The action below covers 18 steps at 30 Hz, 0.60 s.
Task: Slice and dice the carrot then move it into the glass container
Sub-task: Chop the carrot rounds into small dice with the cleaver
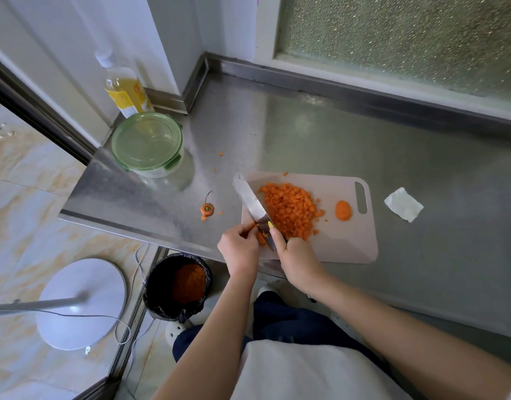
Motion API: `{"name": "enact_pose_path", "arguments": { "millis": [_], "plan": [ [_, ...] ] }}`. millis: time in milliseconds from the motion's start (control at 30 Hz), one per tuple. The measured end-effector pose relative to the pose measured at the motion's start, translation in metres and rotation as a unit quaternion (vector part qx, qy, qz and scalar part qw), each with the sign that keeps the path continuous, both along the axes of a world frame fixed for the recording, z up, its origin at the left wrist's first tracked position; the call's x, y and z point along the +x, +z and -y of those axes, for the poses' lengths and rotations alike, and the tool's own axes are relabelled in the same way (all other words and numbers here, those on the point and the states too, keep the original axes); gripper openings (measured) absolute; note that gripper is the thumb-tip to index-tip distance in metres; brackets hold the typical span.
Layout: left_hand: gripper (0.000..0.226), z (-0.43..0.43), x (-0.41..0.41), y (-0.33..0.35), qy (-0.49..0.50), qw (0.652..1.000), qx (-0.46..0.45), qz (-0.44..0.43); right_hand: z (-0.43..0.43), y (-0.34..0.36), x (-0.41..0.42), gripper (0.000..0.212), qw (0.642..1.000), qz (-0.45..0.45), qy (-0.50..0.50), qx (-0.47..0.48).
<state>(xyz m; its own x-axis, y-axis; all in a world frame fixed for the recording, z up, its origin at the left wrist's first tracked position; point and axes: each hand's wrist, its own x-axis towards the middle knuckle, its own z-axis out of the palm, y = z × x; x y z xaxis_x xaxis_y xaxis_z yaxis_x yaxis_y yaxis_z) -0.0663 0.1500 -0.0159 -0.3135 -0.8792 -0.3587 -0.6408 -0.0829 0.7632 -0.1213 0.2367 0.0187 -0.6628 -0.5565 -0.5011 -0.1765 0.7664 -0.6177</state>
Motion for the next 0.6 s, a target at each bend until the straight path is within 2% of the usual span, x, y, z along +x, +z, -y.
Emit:
{"name": "enact_pose_path", "arguments": {
  "millis": [167, 267, 433, 600],
  "plan": [
    [0.014, 0.0, 0.0, -0.001, 0.006, 1.0, 0.006, -0.001, 0.004, -0.004, 0.001, 0.057, 0.997, -0.027, 0.054, 0.046],
    [0.015, -0.002, 0.0, -0.002, 0.009, 1.0, 0.001, -0.006, 0.007, -0.009, 0.0, 0.058, 0.996, -0.041, 0.048, 0.058],
    [0.016, -0.001, 0.001, -0.003, 0.011, 1.0, 0.005, -0.011, 0.011, -0.012, 0.005, 0.058, 0.998, -0.043, 0.004, 0.035],
    [0.017, 0.0, 0.002, -0.001, 0.022, 0.999, 0.023, -0.025, 0.012, -0.018, 0.014, 0.058, 0.998, -0.059, 0.009, 0.01]
  ]
}}
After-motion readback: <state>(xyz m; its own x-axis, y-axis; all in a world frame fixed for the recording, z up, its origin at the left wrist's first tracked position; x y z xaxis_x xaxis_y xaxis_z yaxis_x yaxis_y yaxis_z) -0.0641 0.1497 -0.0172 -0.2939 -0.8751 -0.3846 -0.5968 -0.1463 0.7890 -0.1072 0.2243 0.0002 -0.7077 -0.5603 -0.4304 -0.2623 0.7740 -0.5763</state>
